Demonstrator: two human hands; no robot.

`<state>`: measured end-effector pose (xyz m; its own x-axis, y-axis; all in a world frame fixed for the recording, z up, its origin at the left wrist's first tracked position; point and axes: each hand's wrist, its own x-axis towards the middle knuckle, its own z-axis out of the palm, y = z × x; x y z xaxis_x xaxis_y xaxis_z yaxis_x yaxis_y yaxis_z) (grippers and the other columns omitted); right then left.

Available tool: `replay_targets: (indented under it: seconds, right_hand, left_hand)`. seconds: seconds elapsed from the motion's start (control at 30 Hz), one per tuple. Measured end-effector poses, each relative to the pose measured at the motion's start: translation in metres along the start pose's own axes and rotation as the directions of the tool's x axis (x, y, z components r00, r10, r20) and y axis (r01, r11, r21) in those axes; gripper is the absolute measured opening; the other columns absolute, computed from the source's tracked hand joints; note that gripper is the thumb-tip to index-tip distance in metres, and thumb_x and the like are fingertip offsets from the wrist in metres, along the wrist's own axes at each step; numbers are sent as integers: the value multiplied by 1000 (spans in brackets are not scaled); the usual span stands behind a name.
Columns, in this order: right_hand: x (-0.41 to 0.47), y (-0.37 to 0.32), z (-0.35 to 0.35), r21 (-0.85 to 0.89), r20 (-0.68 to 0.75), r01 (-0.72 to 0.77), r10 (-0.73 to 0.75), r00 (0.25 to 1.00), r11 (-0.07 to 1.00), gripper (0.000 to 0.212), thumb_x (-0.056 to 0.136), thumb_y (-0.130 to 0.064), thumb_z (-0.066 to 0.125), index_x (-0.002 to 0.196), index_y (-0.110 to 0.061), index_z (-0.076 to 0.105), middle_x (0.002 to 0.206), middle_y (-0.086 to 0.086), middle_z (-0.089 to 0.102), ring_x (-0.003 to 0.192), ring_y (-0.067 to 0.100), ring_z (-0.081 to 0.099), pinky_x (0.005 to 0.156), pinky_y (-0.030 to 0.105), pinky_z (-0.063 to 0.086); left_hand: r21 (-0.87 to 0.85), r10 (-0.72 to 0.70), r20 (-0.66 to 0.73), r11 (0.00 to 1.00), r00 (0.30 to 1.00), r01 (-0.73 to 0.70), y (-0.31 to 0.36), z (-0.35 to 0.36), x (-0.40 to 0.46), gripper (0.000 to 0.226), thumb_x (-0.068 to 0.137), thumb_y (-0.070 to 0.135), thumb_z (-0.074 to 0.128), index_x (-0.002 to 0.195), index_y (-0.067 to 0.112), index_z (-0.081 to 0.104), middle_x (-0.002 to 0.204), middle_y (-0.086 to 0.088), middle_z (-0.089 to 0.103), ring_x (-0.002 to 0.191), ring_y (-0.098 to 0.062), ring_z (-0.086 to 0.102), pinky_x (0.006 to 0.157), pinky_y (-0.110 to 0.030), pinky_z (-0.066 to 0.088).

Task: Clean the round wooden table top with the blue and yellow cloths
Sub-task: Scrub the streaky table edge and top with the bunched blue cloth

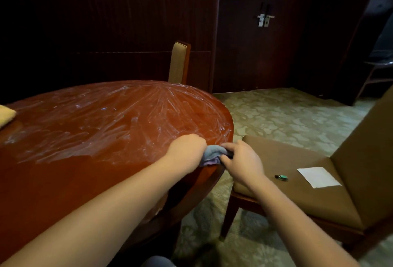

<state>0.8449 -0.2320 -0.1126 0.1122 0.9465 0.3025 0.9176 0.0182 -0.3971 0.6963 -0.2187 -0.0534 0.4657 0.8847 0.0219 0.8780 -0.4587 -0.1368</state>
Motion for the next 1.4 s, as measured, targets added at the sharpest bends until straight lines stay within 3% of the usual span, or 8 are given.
replay_targets:
  seconds: [0.17,0.33,0.53,0.7,0.87,1.07,1.27,1.4]
  right_hand:
    - [24,0,-1,40,46,-55,54,997,998,26,88,-24,54,111,-28,66,106,7,58,97,26,58,69,29,44]
    - [1,7,1,-48,8,-24,25,1000,999,26,92,-34,52,115,-36,61,98,-1,47,98,22,56,68,28,43]
    - [45,4,1,15,62,-116,115,991,993,27,86,-23,54,109,-31,67,111,7,61,99,25,59,71,32,50]
    - [29,11,4,4,32,-87,87,996,996,29,90,-31,52,117,-37,62,110,4,52,107,23,52,77,33,49]
    - [61,8,5,19,44,-94,93,995,995,34,89,-23,53,120,-31,63,115,8,53,117,26,45,89,36,47]
    - [25,17,-2,-46,59,57,-55,997,997,28,91,-32,53,118,-34,62,92,-5,43,103,18,45,77,30,43]
    - [65,12,-5,-17,77,-61,62,995,998,30,90,-27,54,117,-33,64,115,6,54,116,24,48,86,38,50]
    - [56,11,-3,-59,86,-23,28,996,998,27,90,-26,53,115,-30,65,106,5,50,112,25,46,83,35,47]
  left_hand:
    - [4,-9,-23,1000,1000,9,10,-9,16,26,90,11,57,113,1,60,117,-14,60,110,-35,59,86,-39,48]
    - [17,51,31,999,998,-51,-2,-3,22,20,83,9,61,101,3,66,118,-17,61,106,-36,60,77,-37,48]
    - [57,21,-55,998,998,-18,9,-5,37,22,91,9,54,110,3,62,117,-12,60,108,-33,60,82,-37,49]
    - [84,40,-22,996,999,-38,-1,0,43,21,88,8,55,106,5,66,113,-14,60,104,-34,60,82,-37,49]
    - [111,38,-65,993,997,-31,4,1,57,22,93,12,52,110,6,64,115,-11,60,106,-32,60,82,-37,49]
    - [261,240,-3,937,971,-231,1,2,48,23,93,13,52,112,5,62,114,-12,60,105,-33,60,81,-39,49]
    - [166,107,-8,981,994,-104,-2,-3,66,22,91,14,56,110,5,64,116,-12,60,106,-32,60,82,-39,49]
    - [211,185,15,960,983,-184,4,-13,66,26,92,14,54,117,6,60,119,-13,60,110,-32,59,83,-38,49]
